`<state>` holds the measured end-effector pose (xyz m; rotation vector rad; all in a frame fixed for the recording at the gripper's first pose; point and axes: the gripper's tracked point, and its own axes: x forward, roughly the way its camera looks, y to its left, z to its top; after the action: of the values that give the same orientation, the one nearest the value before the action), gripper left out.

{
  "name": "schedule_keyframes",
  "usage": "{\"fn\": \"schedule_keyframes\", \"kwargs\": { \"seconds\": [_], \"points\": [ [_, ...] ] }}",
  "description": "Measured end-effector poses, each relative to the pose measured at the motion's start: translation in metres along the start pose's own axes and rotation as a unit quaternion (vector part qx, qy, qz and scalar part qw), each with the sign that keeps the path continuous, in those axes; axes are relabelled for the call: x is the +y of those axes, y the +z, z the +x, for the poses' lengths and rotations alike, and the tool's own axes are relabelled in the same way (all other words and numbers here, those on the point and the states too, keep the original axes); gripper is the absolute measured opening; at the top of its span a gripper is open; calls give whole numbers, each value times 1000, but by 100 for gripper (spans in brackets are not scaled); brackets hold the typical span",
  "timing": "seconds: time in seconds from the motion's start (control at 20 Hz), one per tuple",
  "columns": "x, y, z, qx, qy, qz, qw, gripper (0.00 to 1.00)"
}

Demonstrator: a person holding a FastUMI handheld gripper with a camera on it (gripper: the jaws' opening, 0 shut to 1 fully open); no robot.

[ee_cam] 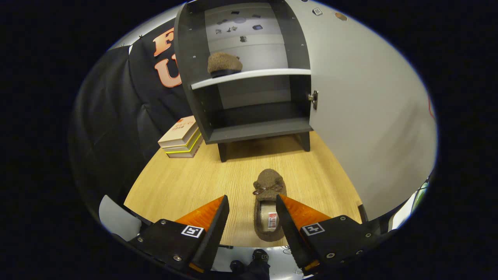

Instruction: Open the shoe cabinet door, grab the shoes and put them into the shoe cabinet, then close the shoe cabinet door.

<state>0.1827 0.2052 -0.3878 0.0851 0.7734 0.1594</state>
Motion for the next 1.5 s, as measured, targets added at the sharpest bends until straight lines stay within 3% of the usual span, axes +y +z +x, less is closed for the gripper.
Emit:
{"fn": "schedule_keyframes", "kwargs": {
  "seconds": [0.3,0.55,1.15,1.5],
  "points": [
    [1,-42,59,60,9,1,998,66],
    [-4,-62,90,89,-1,-10,996,48],
    [-13,-79,108,105,-22,-20,994,6],
    [-20,-46,100,89,-10,-2,996,2]
  ]
}}
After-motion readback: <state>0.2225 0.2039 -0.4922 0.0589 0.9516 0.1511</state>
